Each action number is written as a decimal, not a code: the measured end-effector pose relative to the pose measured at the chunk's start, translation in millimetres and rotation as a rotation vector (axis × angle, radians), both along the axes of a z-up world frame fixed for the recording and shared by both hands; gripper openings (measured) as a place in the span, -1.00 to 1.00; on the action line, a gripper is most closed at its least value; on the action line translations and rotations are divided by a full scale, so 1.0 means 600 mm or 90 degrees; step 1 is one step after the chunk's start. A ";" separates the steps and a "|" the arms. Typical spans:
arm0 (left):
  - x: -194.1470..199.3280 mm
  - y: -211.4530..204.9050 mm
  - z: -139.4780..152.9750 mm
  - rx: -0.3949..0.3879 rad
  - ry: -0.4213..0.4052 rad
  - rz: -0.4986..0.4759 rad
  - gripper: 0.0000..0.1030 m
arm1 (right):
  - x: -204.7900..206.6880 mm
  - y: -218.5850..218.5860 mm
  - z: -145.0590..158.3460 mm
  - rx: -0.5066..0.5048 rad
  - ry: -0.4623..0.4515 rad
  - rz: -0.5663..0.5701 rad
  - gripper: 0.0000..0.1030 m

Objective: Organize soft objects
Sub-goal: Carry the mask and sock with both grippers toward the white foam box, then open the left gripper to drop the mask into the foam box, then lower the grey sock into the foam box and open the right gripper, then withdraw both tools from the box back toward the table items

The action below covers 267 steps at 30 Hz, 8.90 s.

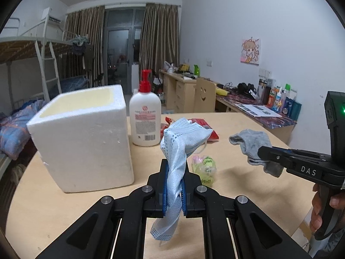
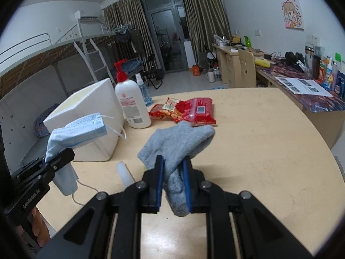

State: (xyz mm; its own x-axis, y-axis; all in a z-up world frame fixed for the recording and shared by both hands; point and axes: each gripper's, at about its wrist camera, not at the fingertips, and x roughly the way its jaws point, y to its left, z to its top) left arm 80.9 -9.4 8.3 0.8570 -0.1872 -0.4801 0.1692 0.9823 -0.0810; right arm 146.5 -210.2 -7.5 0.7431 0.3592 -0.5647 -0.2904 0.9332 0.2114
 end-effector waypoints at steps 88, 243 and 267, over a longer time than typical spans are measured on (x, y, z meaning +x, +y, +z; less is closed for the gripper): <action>0.065 0.252 0.180 0.018 -0.049 0.224 -0.80 | 0.129 0.315 0.160 -0.037 -0.127 0.282 -0.60; 0.012 0.007 0.072 0.049 -0.033 0.064 0.99 | -0.004 0.051 0.040 -0.055 -0.102 0.003 1.00; 0.019 0.017 -0.051 0.000 0.032 0.068 0.99 | 0.001 0.016 -0.036 -0.050 -0.033 -0.016 1.00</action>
